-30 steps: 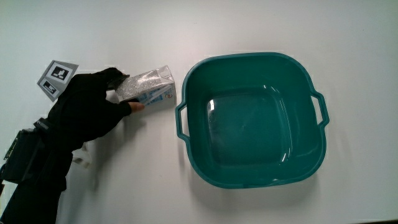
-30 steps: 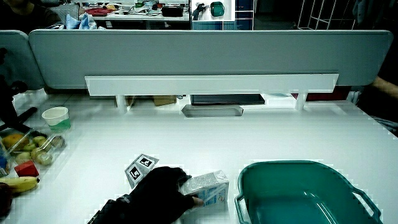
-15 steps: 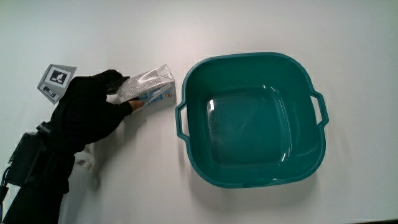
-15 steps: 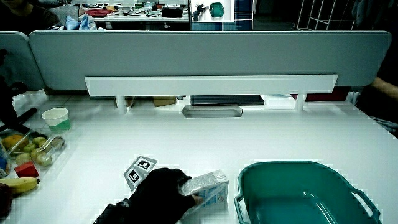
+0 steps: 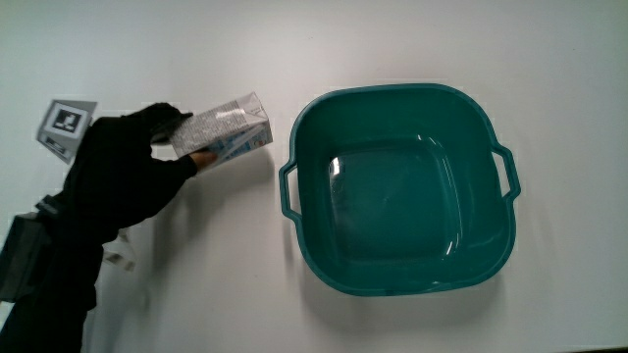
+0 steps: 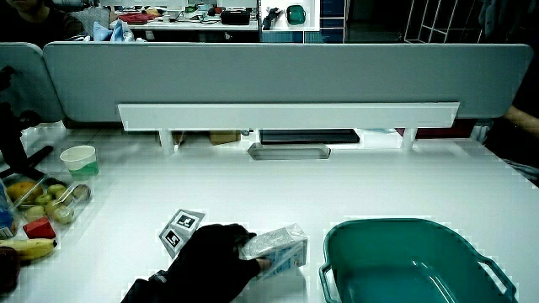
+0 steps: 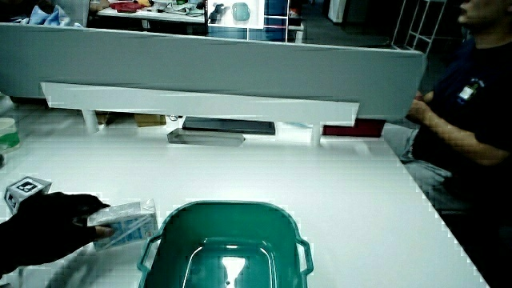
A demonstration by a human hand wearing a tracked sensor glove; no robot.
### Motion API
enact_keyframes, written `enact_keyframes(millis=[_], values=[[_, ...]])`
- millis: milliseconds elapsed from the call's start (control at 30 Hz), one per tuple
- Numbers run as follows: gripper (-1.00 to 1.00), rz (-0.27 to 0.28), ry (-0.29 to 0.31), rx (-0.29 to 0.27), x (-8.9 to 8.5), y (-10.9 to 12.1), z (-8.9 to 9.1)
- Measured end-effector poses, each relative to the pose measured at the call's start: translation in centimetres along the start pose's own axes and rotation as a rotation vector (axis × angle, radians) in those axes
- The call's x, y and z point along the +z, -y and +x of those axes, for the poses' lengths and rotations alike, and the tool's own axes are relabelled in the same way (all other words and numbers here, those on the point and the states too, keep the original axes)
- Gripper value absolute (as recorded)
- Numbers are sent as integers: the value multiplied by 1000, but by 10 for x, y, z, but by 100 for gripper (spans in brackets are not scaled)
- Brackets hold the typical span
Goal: Pick milk from desk
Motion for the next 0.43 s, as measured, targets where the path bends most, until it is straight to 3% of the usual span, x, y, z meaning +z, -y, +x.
enact_keyframes(millis=[133, 200, 333, 367, 433], values=[[100, 26, -157, 9, 6, 4, 28], [100, 21, -191, 13, 4, 3, 40], [100, -13, -108, -65, -5, 2, 62], [100, -26, -42, -96, -9, 1, 65], [100, -50, 23, -136, -19, -2, 71]])
